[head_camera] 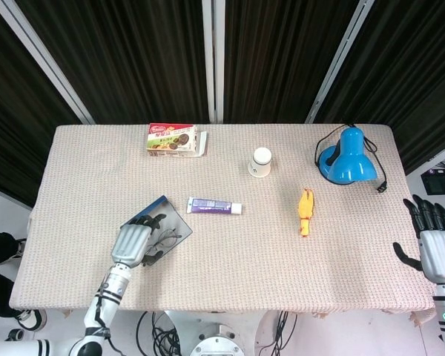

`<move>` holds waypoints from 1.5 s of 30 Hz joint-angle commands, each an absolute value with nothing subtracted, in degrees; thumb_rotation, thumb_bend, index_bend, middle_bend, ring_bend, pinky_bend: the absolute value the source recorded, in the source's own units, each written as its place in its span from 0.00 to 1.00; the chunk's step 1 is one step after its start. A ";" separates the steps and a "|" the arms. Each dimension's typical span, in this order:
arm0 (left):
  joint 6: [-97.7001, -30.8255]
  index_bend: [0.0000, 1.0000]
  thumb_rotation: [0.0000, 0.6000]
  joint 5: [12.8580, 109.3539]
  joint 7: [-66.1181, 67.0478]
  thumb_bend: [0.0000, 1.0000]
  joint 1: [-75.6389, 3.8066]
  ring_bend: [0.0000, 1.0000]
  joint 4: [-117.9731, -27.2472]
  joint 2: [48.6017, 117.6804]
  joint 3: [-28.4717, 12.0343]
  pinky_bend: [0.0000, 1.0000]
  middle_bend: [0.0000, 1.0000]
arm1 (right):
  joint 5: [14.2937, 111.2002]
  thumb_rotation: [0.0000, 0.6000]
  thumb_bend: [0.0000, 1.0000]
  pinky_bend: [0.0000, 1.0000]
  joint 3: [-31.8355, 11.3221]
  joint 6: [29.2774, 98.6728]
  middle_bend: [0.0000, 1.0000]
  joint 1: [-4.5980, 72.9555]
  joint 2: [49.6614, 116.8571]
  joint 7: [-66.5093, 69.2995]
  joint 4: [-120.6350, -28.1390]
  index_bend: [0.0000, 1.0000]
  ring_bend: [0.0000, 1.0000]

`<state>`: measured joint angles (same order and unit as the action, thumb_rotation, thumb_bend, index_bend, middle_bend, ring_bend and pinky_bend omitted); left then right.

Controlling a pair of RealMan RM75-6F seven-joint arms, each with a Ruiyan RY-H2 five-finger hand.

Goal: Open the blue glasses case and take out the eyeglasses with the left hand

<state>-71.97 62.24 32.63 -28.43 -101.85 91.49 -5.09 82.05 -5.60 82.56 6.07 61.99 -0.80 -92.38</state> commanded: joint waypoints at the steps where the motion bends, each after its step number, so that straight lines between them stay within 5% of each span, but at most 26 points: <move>1: -72.66 0.18 1.00 61.25 34.11 0.20 -28.16 0.20 -101.17 92.61 -4.91 0.29 0.34 | 82.01 1.00 0.24 0.00 -5.61 82.60 0.00 6.02 61.94 -0.73 -92.40 0.00 0.00; 21: -70.98 0.18 1.00 58.95 34.62 0.21 -28.59 0.20 -96.62 95.82 -5.09 0.29 0.38 | 81.45 1.00 0.24 0.00 -5.49 81.63 0.00 6.17 62.26 -0.75 -91.72 0.00 0.00; 45: -69.15 0.25 1.00 60.12 36.31 0.35 -28.87 0.38 -94.56 96.47 -3.15 0.38 0.61 | 80.78 1.00 0.24 0.00 -5.40 80.75 0.00 6.28 61.94 -1.31 -92.02 0.00 0.00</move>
